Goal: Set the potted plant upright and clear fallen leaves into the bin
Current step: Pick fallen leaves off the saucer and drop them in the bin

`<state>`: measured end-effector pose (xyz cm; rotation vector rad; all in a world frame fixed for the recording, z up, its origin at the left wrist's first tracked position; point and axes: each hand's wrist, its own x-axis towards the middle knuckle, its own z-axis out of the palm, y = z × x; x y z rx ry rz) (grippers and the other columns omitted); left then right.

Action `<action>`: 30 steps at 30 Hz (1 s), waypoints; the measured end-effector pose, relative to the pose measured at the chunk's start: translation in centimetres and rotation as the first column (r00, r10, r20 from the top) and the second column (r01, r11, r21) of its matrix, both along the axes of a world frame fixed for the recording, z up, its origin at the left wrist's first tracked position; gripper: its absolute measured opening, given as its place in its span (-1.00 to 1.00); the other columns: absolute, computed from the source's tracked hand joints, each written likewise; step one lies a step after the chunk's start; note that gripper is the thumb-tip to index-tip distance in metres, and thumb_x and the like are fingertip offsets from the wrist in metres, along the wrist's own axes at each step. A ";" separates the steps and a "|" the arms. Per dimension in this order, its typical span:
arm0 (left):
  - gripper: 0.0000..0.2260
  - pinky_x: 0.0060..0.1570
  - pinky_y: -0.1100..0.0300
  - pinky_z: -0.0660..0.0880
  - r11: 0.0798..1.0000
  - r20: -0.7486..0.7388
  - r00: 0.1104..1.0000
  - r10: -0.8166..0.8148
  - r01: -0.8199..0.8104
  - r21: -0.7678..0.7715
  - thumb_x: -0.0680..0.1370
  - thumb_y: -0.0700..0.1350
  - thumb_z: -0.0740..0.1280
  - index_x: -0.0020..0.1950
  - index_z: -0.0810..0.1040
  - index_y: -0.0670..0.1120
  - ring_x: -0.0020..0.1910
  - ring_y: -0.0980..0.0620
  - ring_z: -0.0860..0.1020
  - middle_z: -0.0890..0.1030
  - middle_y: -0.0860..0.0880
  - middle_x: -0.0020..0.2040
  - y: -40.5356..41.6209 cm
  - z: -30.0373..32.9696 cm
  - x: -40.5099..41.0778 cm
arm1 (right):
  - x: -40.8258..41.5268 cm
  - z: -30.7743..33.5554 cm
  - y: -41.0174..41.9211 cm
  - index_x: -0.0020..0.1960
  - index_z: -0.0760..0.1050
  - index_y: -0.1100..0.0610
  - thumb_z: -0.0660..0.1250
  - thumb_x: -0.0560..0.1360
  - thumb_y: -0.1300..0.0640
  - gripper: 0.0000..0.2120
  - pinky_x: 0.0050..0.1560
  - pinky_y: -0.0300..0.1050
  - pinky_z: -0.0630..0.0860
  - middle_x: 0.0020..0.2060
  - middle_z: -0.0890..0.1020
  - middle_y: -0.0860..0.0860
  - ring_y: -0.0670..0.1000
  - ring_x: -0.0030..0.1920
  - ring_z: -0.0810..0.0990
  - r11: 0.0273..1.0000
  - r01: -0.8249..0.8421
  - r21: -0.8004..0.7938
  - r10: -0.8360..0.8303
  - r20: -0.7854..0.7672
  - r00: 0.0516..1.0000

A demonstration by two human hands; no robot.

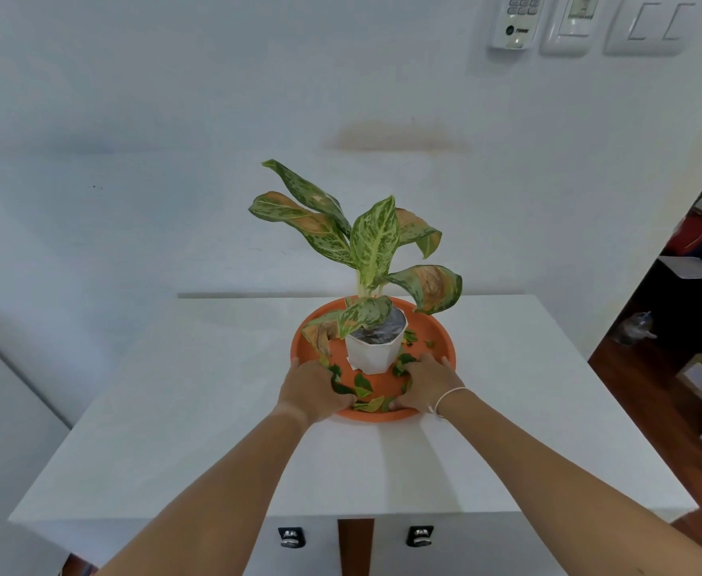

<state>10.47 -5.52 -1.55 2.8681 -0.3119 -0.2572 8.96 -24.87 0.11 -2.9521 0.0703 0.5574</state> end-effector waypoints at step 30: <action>-0.85 -0.23 0.17 0.40 0.954 -0.035 0.999 0.013 -0.022 -0.297 0.47 -0.29 0.27 -0.11 0.65 -0.21 -0.15 -0.12 0.58 0.64 -0.19 -0.07 -4.4 -0.6 -1.5 | -0.6 -0.6 1.6 0.10 0.62 0.28 0.19 0.52 0.34 -0.73 0.06 -0.11 0.47 0.10 0.63 0.19 0.10 -0.04 0.54 0.980 -0.074 0.185 0.046 0.153 0.987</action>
